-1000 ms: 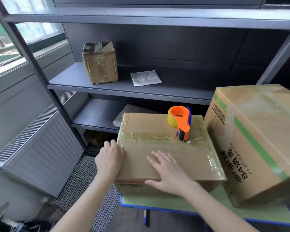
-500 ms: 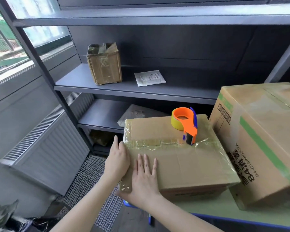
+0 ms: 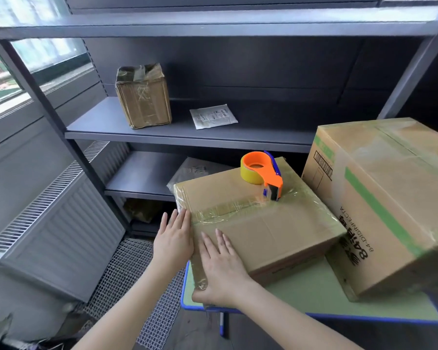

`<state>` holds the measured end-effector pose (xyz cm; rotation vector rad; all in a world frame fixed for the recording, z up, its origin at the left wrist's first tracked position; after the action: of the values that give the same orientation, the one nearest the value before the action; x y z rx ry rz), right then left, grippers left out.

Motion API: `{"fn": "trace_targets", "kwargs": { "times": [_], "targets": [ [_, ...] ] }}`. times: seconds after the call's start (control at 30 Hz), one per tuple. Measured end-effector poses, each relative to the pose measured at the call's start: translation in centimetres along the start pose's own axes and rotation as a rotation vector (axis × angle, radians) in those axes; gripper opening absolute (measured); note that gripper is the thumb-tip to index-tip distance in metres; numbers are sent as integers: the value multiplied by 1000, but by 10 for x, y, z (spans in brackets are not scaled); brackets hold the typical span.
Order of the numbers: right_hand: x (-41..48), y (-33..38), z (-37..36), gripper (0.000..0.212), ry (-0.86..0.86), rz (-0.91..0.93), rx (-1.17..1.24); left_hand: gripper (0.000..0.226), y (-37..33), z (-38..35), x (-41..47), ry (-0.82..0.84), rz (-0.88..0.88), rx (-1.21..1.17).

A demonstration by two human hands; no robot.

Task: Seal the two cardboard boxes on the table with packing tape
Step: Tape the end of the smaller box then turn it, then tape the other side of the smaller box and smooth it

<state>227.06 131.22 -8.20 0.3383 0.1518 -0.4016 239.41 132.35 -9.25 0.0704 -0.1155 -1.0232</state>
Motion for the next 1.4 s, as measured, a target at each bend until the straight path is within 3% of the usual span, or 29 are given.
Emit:
{"fn": "trace_targets", "kwargs": {
  "times": [0.07, 0.2, 0.4, 0.47, 0.73, 0.93, 1.07, 1.17, 1.27, 1.33, 1.4],
  "targets": [
    [-14, -11, 2, 104, 34, 39, -10, 52, -8, 11, -8, -25, -39, 0],
    [-34, -24, -3, 102, 111, 30, -80, 16, -21, 36, -16, -234, -199, -68],
    [-17, -17, -6, 81, -23, -105, -71, 52, -21, 24, 13, -42, -226, -125],
    [-16, -22, -6, 74, -43, -65, -72, 51, -30, 16, 11, -35, -294, -131],
    [-40, -64, 2, 79, 95, 162, 66, 53, -39, 28, -33, -214, -178, -192],
    [-57, -108, 29, 92, 154, 20, 209, 77, -72, 24, -47, -215, -258, -30],
    [-47, -117, 45, 70, 60, -45, 159, 78, -88, 32, -36, -287, -309, 6],
    [-42, -130, 45, 66, 28, -80, 128, 78, -92, 35, -31, -271, -304, 8],
    [-38, -142, 35, 69, 59, -117, 176, 78, -103, 35, -26, -194, -317, 9],
    [-33, -148, 34, 60, -6, -129, 169, 81, -108, 36, -19, -146, -304, 17],
    [-29, -154, 39, 48, -89, -136, 207, 80, -104, 38, 1, -107, -269, -136]
  ]
}}
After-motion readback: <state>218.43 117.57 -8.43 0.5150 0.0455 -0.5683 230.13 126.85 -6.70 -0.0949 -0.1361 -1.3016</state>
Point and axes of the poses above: each hand's wrist, its own x-axis towards the middle knuckle, its own z-axis out of the back of the hand, y = z × x, the point moved 6 cm from there along x, towards the middle knuckle, and after that the axes turned 6 degrees about x, right-handed, at the moved point
